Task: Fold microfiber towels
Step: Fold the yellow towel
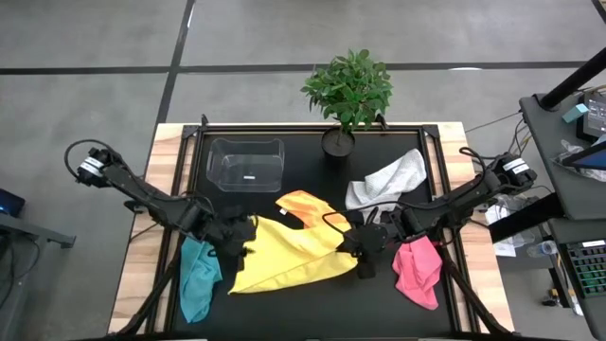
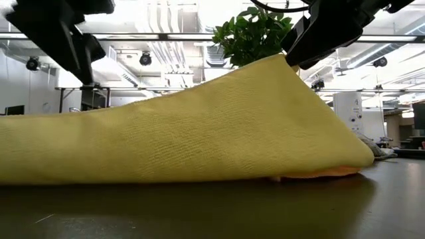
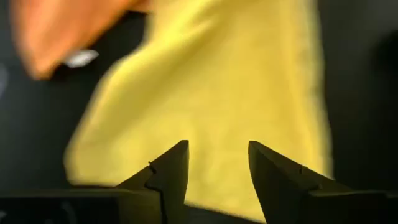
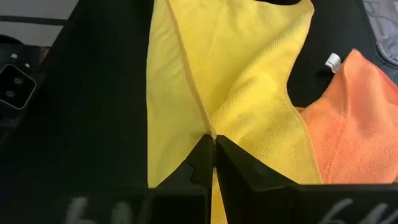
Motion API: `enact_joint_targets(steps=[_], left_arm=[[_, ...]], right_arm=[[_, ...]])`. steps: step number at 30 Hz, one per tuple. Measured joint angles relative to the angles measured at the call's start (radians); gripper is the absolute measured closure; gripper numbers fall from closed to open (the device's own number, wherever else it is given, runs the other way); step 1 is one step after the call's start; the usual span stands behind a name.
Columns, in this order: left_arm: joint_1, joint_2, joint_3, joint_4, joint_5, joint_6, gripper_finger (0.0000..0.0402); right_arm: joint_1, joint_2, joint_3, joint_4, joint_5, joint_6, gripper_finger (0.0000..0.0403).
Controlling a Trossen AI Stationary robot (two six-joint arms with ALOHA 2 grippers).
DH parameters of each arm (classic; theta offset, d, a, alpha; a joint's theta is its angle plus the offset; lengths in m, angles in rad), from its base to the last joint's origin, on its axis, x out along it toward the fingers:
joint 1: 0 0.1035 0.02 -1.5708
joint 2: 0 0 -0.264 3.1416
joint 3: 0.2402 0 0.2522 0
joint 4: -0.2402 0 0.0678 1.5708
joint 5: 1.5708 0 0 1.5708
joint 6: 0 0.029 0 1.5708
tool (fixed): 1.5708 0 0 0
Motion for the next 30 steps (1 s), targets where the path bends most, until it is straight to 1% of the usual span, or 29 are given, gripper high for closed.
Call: enact_joint_targets(steps=[4,7,10,13,17,21,24,26,28,29,30], left_arm=[[-0.079,0.061,-0.002,0.088,0.056,-0.056,0.0249],[-0.136,0.110,-0.002,0.124,0.067,-0.146,0.0249],[-0.181,0.174,-0.002,0.140,0.113,-0.250,0.0249],[-0.223,0.237,-0.002,0.181,0.154,-0.318,0.0249],[-0.260,0.317,0.007,0.239,0.195,-0.347,0.0249],[-0.266,0.378,0.016,0.248,0.200,-0.365,0.0255],[-0.266,0.404,0.020,0.243,0.202,-0.362,0.0286],[-0.266,0.405,0.021,0.240,0.203,-0.353,0.0326],[-0.266,0.401,0.029,0.214,0.216,-0.343,0.0376],[-0.266,0.392,0.035,0.210,0.229,-0.340,0.0388],[-0.266,0.380,0.045,0.210,0.240,-0.338,0.0392]], right_arm=[[0.004,0.000,0.000,0.000,0.000,0.000,0.0394],[0.006,0.000,0.000,0.000,0.000,0.000,0.0394],[0.006,-0.001,0.000,0.000,0.000,-0.001,0.0394],[0.006,-0.001,0.000,-0.001,-0.001,-0.002,0.0394],[0.006,-0.001,0.000,-0.001,-0.001,-0.003,0.0394],[0.008,-0.001,0.000,-0.002,-0.001,-0.006,0.0394],[0.011,-0.001,0.000,-0.002,-0.003,-0.004,0.0394],[0.020,-0.003,0.000,-0.002,-0.011,-0.002,0.0394],[0.033,-0.005,0.003,-0.003,-0.051,0.004,0.0394],[0.039,-0.005,0.009,-0.004,-0.079,0.013,0.0394],[0.045,-0.005,0.017,-0.008,-0.116,0.026,0.0394]])
